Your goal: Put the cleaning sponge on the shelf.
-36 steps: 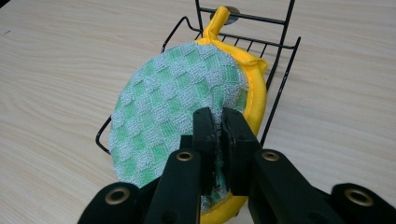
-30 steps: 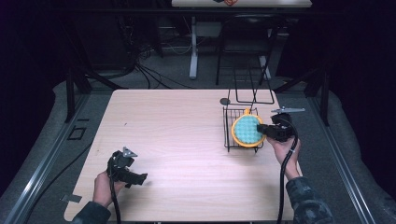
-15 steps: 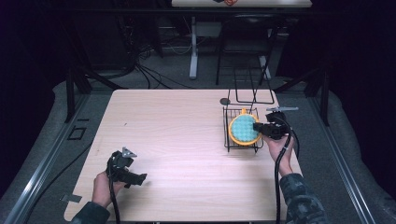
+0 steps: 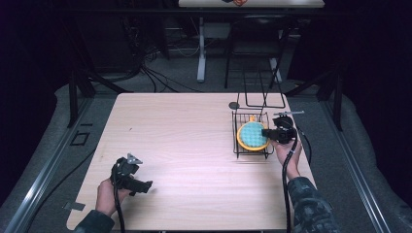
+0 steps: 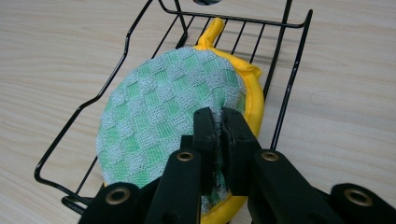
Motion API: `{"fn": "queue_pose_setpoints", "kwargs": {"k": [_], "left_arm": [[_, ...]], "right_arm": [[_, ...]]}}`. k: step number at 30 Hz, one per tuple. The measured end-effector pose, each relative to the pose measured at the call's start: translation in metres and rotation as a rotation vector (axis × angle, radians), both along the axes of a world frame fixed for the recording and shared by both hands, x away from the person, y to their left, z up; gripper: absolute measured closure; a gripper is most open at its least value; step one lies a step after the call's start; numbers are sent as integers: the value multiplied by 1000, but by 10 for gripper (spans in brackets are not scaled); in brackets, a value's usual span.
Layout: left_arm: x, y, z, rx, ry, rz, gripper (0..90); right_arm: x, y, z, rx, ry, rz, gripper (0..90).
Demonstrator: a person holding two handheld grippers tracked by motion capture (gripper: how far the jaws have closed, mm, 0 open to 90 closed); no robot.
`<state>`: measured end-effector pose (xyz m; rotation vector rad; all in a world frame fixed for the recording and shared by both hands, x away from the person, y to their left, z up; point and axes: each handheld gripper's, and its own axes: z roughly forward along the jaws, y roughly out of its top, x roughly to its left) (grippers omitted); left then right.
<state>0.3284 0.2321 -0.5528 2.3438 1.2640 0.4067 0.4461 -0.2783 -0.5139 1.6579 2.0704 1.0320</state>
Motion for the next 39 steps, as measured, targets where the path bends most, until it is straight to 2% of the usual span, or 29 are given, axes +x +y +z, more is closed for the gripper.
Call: {"fn": "queue_pose_setpoints", "kwargs": {"k": [10,18,19,23,26,29,30,31,33,36,37,39], "left_arm": [[0,-1,-1,9,10,-3,56],[0,-2,-2,9,9,-9,55],[0,-2,-1,6,12,-11,54],[0,-2,-1,2,11,-10,54],[0,-2,-1,7,11,-11,54],[0,-2,-1,6,11,-9,54],[0,-2,-1,5,11,-8,54],[0,-2,-1,5,11,-8,54],[0,-2,-1,6,10,-8,54],[-1,-2,0,5,8,-8,53],[-1,-2,0,6,7,-7,53],[-1,-2,0,6,8,-7,53]], "right_arm": [[3,1,-4,1,1,-22,836],[-2,0,3,4,-36,-38,733],[-3,0,5,-7,-39,-35,702],[-9,0,11,5,-42,-14,566],[-18,-2,21,1,-73,2,501],[-23,-2,27,-8,-84,15,456],[-29,-2,32,-16,-99,35,383],[-32,-2,35,-9,-96,37,357],[-35,-2,38,-9,-104,43,337],[-47,-4,46,-6,-135,67,264],[-55,-4,51,-4,-142,86,216],[-59,-4,53,-9,-141,96,203]]}}
